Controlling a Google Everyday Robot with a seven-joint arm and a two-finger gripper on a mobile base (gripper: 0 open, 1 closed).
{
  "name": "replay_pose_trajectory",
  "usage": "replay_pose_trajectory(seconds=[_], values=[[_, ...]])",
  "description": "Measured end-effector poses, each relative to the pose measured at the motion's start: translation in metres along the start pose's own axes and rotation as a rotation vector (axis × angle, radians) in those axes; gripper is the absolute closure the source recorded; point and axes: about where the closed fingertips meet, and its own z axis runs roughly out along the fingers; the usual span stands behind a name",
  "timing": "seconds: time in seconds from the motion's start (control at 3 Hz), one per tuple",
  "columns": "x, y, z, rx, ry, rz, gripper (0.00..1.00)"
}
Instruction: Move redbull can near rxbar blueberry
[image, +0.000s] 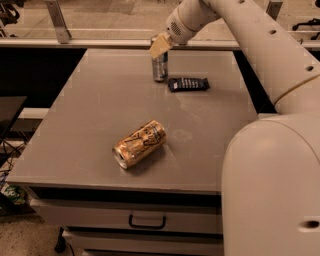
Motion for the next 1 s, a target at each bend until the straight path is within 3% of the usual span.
replay_pose_trajectory(seconds=[0.33, 0.67, 1.0], values=[[0.0062, -0.0012, 0.0011, 0.006, -0.001, 0.010, 0.20], [0.0102, -0.0014, 0.0011, 0.009, 0.000, 0.016, 0.00], [0.0102, -0.0013, 0.0013, 0.009, 0.000, 0.016, 0.00]])
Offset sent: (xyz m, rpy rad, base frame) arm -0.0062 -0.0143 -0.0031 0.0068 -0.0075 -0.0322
